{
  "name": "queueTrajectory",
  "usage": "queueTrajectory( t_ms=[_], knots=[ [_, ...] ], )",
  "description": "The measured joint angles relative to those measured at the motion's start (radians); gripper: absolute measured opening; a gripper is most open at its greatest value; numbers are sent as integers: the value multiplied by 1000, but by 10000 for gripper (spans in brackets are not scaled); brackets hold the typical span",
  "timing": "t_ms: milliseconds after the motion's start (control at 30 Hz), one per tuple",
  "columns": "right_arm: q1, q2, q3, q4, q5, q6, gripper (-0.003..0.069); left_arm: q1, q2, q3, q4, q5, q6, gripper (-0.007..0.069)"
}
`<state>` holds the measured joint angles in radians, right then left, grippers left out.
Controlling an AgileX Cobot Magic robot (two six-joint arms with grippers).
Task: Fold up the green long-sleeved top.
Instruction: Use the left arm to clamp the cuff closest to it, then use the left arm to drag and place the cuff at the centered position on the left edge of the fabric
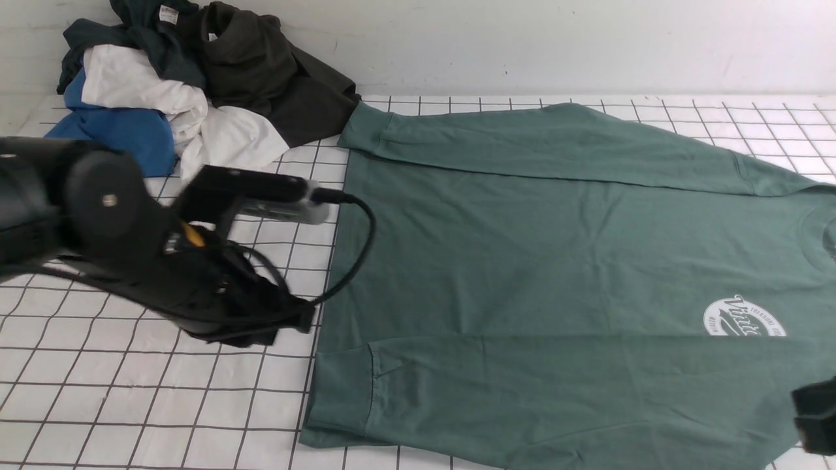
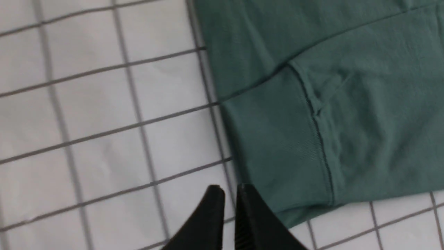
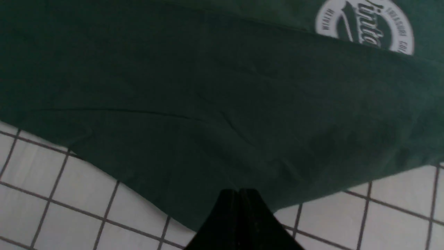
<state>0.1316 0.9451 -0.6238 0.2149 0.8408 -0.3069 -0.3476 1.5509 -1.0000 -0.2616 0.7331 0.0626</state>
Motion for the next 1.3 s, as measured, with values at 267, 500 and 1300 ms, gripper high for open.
queueTrajectory(
  t_ms=[267, 500, 1300],
  knots=[
    [84, 77, 0, 37, -184, -130, -10, -6, 291, -160, -54, 16, 27, 309],
    [84, 81, 0, 46, -245, -134, -10, -6, 359, -208, -58, 20, 37, 238],
    [84, 81, 0, 48, -273, -134, -10, -6, 372, -679, 31, -21, 235, -7]
  ],
)
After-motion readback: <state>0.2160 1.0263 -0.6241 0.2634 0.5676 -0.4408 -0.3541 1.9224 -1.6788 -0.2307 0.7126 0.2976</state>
